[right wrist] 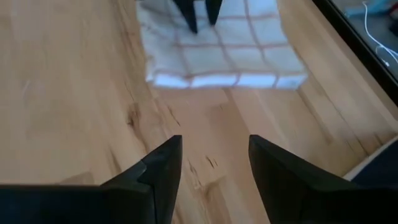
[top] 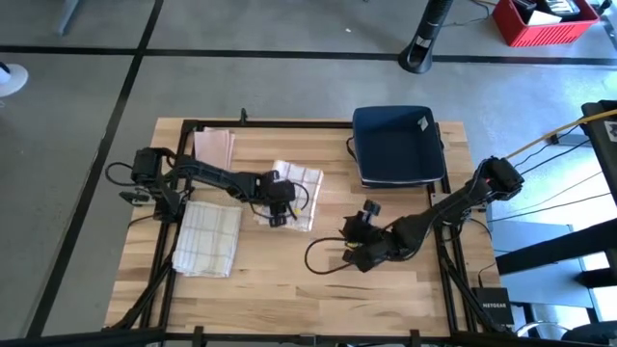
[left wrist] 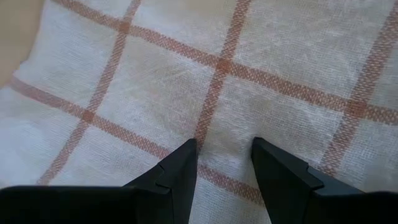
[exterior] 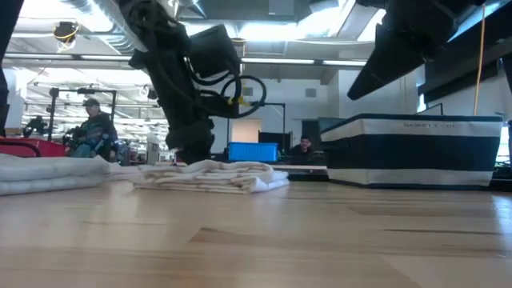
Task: Fold towel
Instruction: Move the white squared towel to the top, then stack the white patterned towel on top of the white squared towel
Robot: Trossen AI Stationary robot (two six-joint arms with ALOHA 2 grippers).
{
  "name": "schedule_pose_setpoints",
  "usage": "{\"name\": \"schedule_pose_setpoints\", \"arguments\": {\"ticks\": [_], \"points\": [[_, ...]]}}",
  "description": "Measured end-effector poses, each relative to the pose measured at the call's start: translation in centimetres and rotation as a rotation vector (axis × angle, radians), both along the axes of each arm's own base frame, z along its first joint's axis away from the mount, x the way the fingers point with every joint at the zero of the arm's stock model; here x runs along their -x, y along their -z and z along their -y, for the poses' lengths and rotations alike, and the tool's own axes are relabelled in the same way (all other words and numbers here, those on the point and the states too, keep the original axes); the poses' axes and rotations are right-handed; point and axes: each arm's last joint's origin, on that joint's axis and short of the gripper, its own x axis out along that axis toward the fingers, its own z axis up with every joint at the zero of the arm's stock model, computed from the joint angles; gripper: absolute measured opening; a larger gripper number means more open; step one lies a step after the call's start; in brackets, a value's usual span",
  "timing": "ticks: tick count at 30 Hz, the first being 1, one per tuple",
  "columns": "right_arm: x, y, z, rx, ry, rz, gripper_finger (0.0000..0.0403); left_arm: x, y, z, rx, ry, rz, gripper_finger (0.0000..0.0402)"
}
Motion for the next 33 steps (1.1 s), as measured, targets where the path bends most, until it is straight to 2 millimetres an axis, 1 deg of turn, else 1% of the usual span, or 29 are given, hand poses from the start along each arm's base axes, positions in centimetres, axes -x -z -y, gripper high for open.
{"name": "schedule_pose_setpoints", "arguments": {"ticks": [8, 14, 18, 19, 21, 22, 24, 25, 26, 29, 31, 33], "points": [[0.1, 0.1, 0.1, -0.017, 0.022, -0.003, 0.0186, 0.9, 0.2, -4.1, -0.062, -0.083, -0.062, 0.0147], [0.1, 0.1, 0.1, -0.02, 0.021, -0.003, 0.0186, 1.5, 0.2, -7.0, -0.098, -0.092, -0.072, 0.0147], [0.0, 0.1, 0.1, -0.009, 0.027, 0.004, 0.0186, 1.7, 0.0, -8.1, -0.108, -0.117, -0.057, 0.0147], [0.0, 0.1, 0.1, -0.003, 0.03, 0.009, 0.0186, 1.7, -0.2, -8.2, -0.107, -0.119, -0.057, 0.0147], [0.0, 0.0, 0.1, 0.012, 0.037, 0.021, 0.0186, 1.9, -1.3, -7.7, -0.097, -0.108, -0.059, 0.0147], [0.0, 0.0, 0.1, 0.023, 0.041, 0.027, 0.0186, 1.9, -2.2, -7.3, -0.092, -0.1, -0.051, 0.0147], [-0.1, 0.0, 0.2, 0.058, 0.036, 0.029, 0.0186, 1.8, -5.1, -6.2, -0.094, -0.071, 0.002, 0.0147], [-0.1, -0.1, 0.2, 0.069, 0.032, 0.029, 0.0186, 2.2, -6.3, -5.6, -0.082, -0.047, 0.005, 0.0147], [-0.2, -0.1, 0.3, 0.08, 0.031, 0.032, 0.0186, 2.8, -7.4, -4.9, -0.061, -0.026, -0.006, 0.0147], [-0.4, 0.2, 0.4, 0.076, 0.034, 0.053, 0.0186, 5.3, -9.4, -3.2, 0.065, -0.002, -0.068, 0.0147], [-0.3, 1.0, 0.4, 0.079, 0.021, 0.073, 0.0186, 7.0, -10.7, -2.6, 0.174, -0.026, -0.08, 0.0148], [-0.3, 2.0, 0.5, 0.059, 0.0, 0.11, 0.0186, 8.5, -11.4, -2.4, 0.268, -0.086, -0.118, 0.0154]]}}
